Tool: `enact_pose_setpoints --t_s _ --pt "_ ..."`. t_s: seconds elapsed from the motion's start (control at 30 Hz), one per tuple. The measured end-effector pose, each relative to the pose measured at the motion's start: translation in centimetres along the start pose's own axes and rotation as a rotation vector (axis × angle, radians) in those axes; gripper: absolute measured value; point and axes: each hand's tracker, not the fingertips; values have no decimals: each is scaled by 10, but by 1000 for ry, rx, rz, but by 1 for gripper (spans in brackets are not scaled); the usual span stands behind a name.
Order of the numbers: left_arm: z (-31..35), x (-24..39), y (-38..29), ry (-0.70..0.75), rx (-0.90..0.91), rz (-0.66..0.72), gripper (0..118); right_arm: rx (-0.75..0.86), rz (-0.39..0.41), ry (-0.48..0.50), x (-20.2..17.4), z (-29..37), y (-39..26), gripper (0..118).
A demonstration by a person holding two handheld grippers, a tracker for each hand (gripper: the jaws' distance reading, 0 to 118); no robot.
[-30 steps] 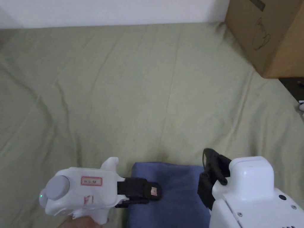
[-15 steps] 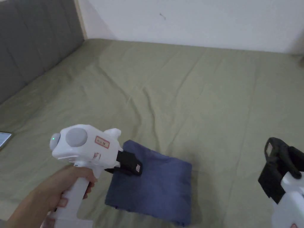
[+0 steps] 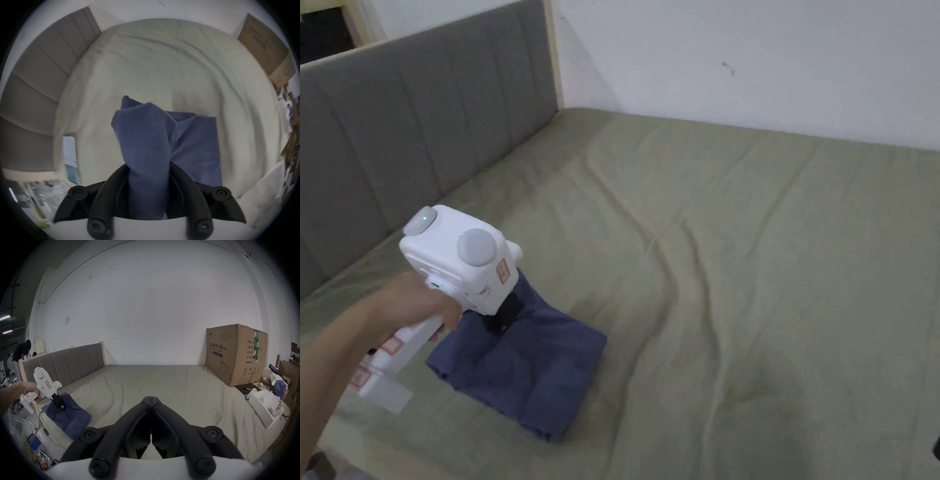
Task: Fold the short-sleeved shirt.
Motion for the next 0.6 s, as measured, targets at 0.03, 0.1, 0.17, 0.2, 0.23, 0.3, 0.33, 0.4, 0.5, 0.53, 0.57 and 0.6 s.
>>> enact_pose_setpoints --t_s 0.03,0.1,0.17,0.2,0.23,0.3,0.33,0.4,0.5,0.53,0.57,0.6 --pt "-3 -5 2 39 -3 -10 20 -9 6 3 -1 -2 -1 0" --pt "-28 -34 13 98 -14 -16 20 -45 36 0 -3 -7 -3 0" --pt "-38 -50 18 153 -62 6 20 -66 45 11 -5 -11 -6 0" --pt "-35 -54 12 208 -60 46 20 -69 46 11 -6 -12 -8 0" --pt "-37 -60 11 249 -63 62 21 -76 42 9 -8 -13 -9 0" --pt "-42 -70 5 236 -49 60 24 -99 17 24 -9 -17 -10 0" --pt "-39 -71 -3 202 -37 42 26 -110 10 37 -10 -19 -11 0" --pt "-41 -71 -13 179 -23 20 57 -121 18 41 -13 -22 -12 0" --pt "-29 -62 -26 300 50 -27 111 -135 36 65 -15 -22 -13 0" --pt "-20 -63 -28 359 96 31 111 -137 42 73 -15 -21 -13 0" --pt "-11 -65 -28 374 135 102 111 -136 46 75 -16 -21 -12 0" --pt "-8 -68 -27 343 200 167 111 -133 50 76 -16 -20 -12 0"
